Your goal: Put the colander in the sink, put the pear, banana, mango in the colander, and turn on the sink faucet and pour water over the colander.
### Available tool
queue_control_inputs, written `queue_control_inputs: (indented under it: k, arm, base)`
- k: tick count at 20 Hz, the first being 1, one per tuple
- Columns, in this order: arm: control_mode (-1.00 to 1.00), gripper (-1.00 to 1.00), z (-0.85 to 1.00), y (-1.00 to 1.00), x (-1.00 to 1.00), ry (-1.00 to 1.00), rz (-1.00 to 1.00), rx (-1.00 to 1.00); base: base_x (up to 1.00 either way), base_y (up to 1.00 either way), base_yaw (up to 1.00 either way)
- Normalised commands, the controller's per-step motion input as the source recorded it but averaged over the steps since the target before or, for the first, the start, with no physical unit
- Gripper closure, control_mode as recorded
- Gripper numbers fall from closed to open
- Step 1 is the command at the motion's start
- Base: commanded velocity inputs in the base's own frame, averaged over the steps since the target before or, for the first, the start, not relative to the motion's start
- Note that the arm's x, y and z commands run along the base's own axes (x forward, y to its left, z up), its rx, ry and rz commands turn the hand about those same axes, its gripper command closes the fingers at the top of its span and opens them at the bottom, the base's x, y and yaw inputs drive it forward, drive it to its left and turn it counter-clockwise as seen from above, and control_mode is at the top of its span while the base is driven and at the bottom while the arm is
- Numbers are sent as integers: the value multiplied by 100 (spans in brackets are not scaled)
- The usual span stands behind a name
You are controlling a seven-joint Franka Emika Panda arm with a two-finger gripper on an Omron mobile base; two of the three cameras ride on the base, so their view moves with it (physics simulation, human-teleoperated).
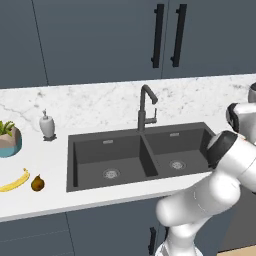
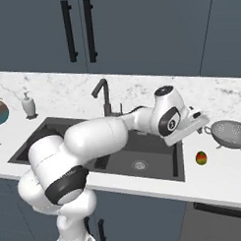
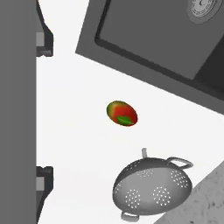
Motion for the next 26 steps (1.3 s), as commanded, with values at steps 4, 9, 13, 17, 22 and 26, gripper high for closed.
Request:
queue_control_inputs:
  k: [4,9,13,17,22,26]
  arm:
    - [-100,-100,-14,-30,37,0,17,0]
    - [-100,-100,-11,-27,33,0,13,0]
    - [-100,-100,-8,-21,30,0,6,0]
    - [-100,-100,-7,-19,25,0,1,0]
    - [-100,-100,-15,-22,22,0,0,0]
    - [-100,-100,-14,-14,27,0,0,0]
  base:
    - [0,0,0]
    - [0,0,0]
    - [0,0,0]
    - [0,0,0]
    - [0,0,0]
    - [0,0,0]
